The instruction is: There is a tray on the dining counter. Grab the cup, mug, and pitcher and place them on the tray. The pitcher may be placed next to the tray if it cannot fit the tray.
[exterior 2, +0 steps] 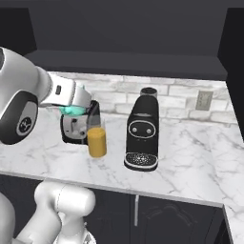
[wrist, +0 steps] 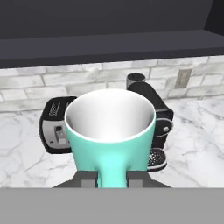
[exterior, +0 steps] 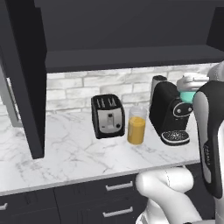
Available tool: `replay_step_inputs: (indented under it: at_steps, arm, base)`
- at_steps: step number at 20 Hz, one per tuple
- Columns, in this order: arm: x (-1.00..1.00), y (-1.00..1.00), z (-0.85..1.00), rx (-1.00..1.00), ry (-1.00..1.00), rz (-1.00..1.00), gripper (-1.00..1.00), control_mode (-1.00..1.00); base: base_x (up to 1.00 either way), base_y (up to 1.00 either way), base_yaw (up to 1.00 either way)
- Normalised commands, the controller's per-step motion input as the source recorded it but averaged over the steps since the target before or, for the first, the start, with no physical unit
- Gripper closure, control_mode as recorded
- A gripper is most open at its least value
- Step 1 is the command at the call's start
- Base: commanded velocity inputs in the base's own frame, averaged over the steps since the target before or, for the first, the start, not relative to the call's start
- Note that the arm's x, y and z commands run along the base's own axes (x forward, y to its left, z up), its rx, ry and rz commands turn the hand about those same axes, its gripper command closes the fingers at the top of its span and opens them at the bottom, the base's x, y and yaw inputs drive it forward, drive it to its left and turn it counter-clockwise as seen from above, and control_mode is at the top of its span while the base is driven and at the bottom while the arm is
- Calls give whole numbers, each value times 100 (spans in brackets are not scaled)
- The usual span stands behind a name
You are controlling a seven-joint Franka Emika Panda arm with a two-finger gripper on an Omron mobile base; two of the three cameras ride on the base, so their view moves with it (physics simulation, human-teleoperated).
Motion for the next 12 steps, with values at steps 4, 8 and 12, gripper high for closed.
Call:
replay_step_inputs:
  at_steps: [4,8,12]
  arm:
    - [0,0,0,0,0,0,100,100]
    - [0,0,0,0,0,0,100,100]
    - [0,0,0,0,0,0,100,100]
  base:
    - [-100,18,23]
    - [-100,48,30]
    - [-97,84,45]
